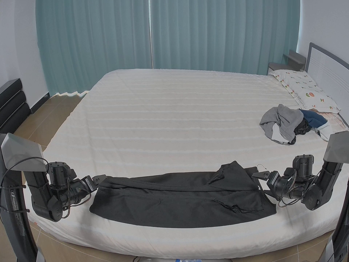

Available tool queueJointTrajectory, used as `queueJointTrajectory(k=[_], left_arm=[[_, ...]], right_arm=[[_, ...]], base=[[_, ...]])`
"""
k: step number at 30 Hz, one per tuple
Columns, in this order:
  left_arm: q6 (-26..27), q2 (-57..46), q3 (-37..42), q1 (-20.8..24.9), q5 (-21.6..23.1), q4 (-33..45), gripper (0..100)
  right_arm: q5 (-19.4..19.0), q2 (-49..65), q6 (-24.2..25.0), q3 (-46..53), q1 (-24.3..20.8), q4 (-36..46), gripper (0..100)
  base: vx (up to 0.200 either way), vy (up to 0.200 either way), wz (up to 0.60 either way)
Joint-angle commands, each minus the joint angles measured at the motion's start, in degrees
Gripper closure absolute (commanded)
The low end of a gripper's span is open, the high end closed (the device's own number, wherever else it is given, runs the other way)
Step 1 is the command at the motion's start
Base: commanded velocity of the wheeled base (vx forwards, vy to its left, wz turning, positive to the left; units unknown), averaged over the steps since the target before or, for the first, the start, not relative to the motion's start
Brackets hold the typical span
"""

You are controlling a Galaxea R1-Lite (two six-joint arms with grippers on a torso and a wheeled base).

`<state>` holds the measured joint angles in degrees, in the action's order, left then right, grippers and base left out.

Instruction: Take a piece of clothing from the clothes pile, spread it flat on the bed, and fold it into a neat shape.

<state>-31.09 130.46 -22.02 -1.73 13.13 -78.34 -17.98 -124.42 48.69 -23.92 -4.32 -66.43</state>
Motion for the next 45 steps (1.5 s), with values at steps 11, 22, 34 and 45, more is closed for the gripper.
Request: queueJointTrajectory(k=[11,22,34,45], left_arm=[[-3.9,5.9,-10.9,1.5,-0.7,-0.9,0],[-3.7,5.5,-7.7,1.6,-0.6,-0.6,100],[-3.8,1.6,-4.5,0.1,-0.6,-1.1,100],[-4.2,-1.4,-4.0,-1.3,0.1,-1.7,100]], right_arm=[[0.0,0.1,0.0,-0.4,-0.2,0.0,0],[0.0,0.1,0.0,-0.5,0.1,0.1,0],[0.0,0.3,0.0,-1.0,0.4,0.1,0],[0.8,4.2,1.2,-3.6,-0.3,8.1,0]], base=[[0.000,0.000,0.00],[0.000,0.000,0.00],[0.000,0.000,0.00],[0.000,0.000,0.00]])
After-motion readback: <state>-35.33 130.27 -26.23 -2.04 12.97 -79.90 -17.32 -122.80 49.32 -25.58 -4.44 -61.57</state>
